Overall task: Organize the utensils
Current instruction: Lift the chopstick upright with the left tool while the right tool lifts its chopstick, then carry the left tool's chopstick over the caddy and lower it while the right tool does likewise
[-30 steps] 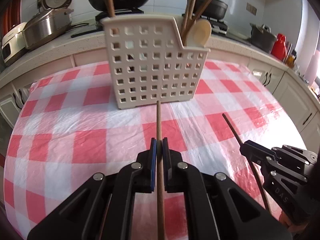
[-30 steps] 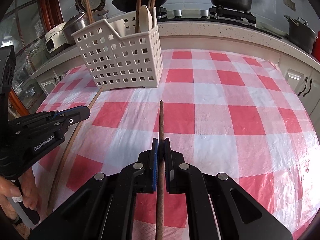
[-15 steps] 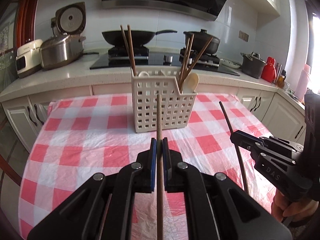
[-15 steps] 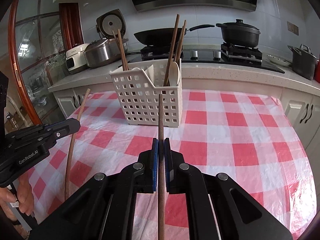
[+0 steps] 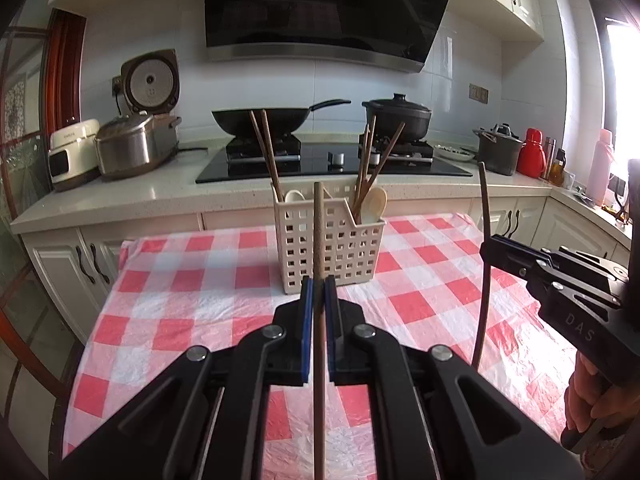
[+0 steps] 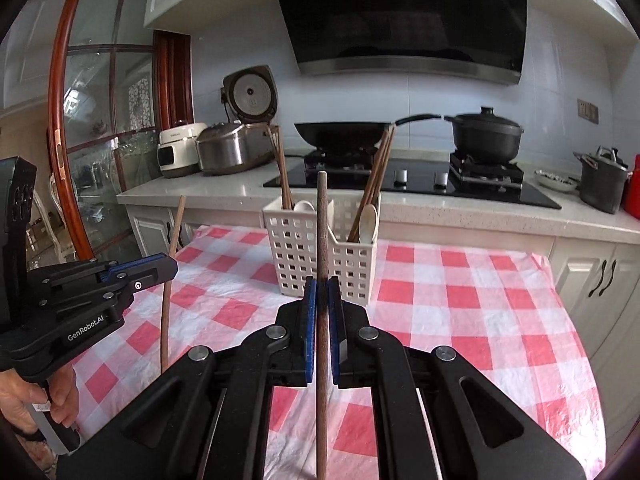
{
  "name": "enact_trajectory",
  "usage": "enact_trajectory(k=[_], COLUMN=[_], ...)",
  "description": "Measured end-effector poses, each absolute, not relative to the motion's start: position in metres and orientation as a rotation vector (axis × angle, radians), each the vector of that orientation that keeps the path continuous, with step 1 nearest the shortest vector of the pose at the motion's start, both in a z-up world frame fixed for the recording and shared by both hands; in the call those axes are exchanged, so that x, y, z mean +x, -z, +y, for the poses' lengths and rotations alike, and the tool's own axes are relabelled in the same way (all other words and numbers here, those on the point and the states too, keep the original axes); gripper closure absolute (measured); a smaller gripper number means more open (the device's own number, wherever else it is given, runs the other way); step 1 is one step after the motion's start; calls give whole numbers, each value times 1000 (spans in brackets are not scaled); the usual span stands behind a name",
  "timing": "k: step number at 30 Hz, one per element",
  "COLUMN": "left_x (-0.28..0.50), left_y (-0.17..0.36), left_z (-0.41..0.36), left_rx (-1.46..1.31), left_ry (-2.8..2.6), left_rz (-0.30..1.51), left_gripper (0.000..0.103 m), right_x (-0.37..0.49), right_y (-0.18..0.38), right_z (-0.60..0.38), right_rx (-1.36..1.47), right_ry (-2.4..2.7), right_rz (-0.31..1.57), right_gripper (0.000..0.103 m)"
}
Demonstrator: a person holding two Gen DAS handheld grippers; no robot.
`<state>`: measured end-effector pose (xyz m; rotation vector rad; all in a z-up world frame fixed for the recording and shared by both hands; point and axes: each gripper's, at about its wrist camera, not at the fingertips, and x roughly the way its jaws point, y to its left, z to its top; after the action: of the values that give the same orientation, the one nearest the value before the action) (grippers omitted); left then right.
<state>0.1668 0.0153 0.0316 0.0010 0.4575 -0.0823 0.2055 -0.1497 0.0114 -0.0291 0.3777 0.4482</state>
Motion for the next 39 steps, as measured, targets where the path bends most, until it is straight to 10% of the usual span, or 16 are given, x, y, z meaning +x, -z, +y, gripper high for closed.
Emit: enact_trajectory(k=[39], left_x=[162], left_y=[-66], left_z=[6], left_rx=[59], left_ry=[63], left_rz=[323], left_gripper=[97], right_x=[221], right_y=[-43], right_z=[-143], right_rx=[-14], right_ry=[-450], right_rz=[288], right_gripper=[97])
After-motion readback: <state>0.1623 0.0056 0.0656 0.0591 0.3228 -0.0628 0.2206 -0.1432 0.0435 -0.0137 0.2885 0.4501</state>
